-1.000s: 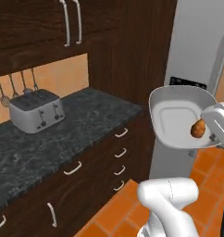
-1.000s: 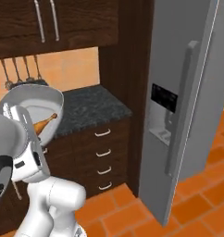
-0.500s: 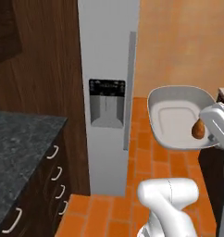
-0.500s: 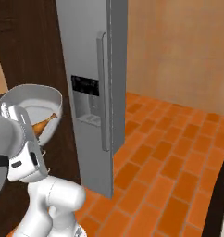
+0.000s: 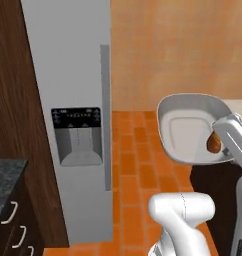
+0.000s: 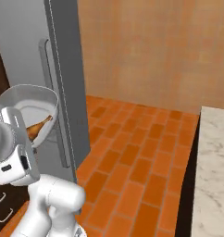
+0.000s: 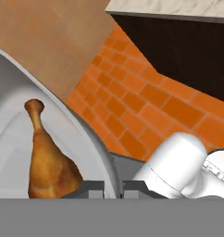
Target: Take the meat container that has the chicken drumstick and place it on the second highest rack of the freezer. Then take the vegetable container that has the squash and bell pepper and place it on the highest rack of the freezer.
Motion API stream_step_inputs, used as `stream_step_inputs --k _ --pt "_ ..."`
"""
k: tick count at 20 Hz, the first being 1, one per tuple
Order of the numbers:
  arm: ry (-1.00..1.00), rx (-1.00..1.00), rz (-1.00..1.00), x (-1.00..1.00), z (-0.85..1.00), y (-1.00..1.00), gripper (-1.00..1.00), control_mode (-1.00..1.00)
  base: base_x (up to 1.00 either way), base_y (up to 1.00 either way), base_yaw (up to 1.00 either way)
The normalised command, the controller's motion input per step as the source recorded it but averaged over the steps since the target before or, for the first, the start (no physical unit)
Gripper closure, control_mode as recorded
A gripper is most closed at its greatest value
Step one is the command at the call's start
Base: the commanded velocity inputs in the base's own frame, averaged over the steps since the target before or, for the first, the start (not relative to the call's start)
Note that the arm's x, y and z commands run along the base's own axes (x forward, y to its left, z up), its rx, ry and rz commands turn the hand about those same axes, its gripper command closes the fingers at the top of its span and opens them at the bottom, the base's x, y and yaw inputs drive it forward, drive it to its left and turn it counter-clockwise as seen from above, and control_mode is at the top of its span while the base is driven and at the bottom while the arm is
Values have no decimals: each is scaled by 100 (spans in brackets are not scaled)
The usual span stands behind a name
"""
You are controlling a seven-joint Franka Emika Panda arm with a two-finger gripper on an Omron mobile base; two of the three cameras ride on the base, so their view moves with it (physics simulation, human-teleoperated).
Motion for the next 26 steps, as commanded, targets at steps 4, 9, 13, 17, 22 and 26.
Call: stream_step_inputs --k 4,9,13,17,22,26 --pt "0 0 0 0 0 0 100 100 100 -58 10" --pt "0 0 0 0 0 0 100 100 44 -84 26" --pt "0 0 0 0 0 0 100 100 36 -92 37" --pt "0 0 0 0 0 0 100 100 71 -65 45" --pt "0 0 0 0 0 0 100 100 98 -11 16" --pt "0 0 0 0 0 0 100 100 98 2 0"
